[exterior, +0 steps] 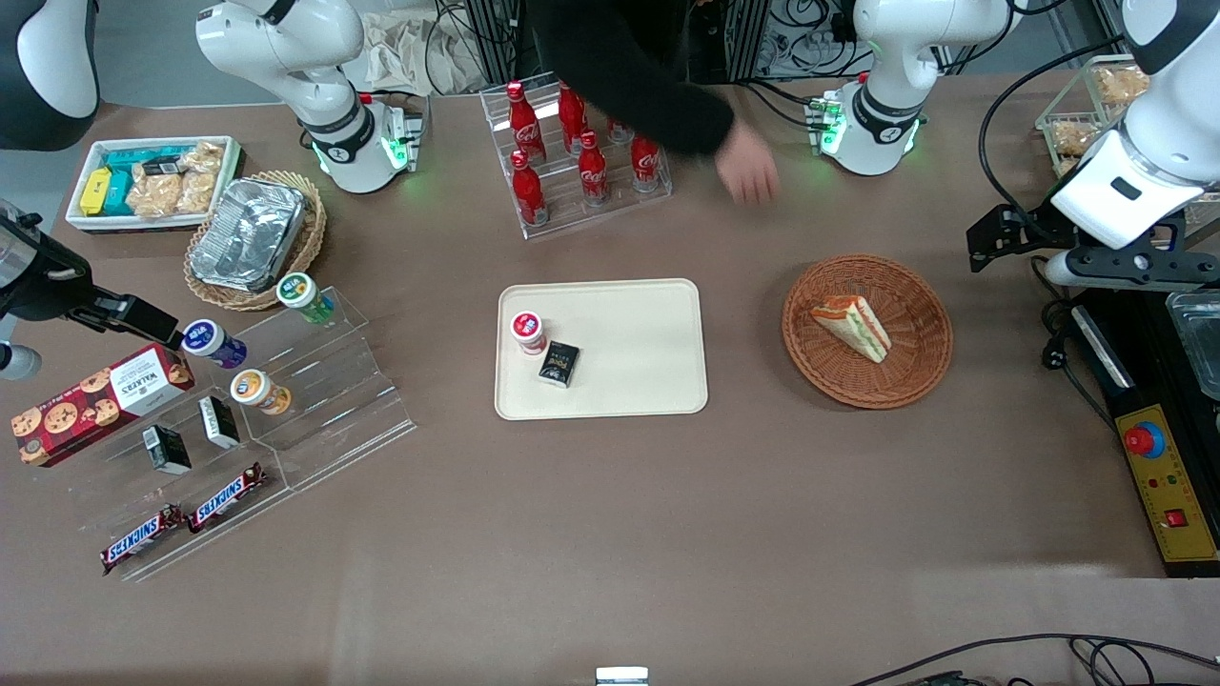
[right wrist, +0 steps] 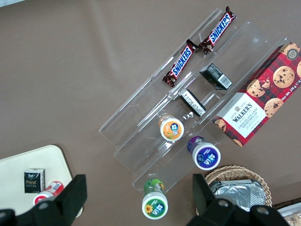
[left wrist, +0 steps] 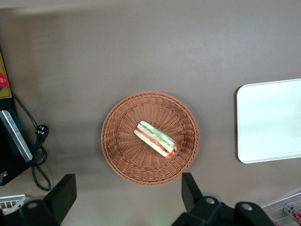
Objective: Place sandwich from basket to tray
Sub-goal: 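Move the left gripper down over the wrapped sandwich in the wicker basket, then close the left gripper on the sandwich inside the basket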
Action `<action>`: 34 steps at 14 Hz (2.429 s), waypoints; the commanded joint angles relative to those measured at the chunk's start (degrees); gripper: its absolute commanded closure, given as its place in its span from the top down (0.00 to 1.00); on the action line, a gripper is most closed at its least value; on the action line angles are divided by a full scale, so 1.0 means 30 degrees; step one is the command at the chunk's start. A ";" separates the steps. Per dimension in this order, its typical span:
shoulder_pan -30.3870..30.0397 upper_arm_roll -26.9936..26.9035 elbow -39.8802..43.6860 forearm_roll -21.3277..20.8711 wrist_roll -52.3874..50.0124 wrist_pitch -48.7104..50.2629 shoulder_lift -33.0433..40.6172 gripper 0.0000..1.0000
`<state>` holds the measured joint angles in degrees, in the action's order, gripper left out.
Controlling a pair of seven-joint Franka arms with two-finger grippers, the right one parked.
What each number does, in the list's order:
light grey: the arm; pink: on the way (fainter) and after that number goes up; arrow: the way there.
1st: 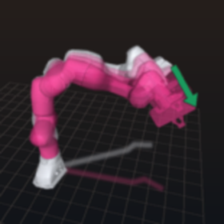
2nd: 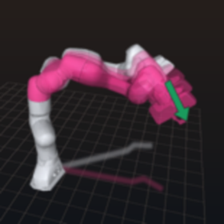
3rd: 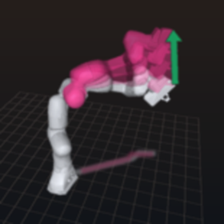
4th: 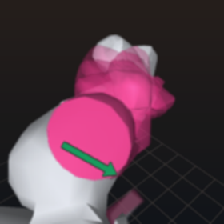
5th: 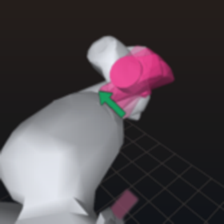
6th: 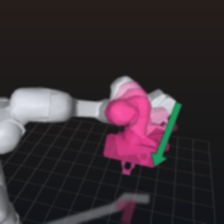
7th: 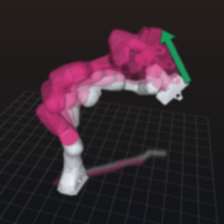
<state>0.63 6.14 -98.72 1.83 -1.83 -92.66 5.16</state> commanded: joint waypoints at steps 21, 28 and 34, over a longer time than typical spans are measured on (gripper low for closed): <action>0.0695 0.1235 -1.6427 -0.0111 -1.8398 -1.2318 0.3970 1.00; 0.1604 0.1235 -1.6311 -0.0082 -1.8988 -1.6801 0.0246 1.00; 0.2074 0.1206 -1.5871 -0.0111 -1.9457 -1.8857 -0.2393 0.99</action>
<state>6.16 10.04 -147.88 1.54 -58.64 -147.77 0.91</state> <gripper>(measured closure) 0.000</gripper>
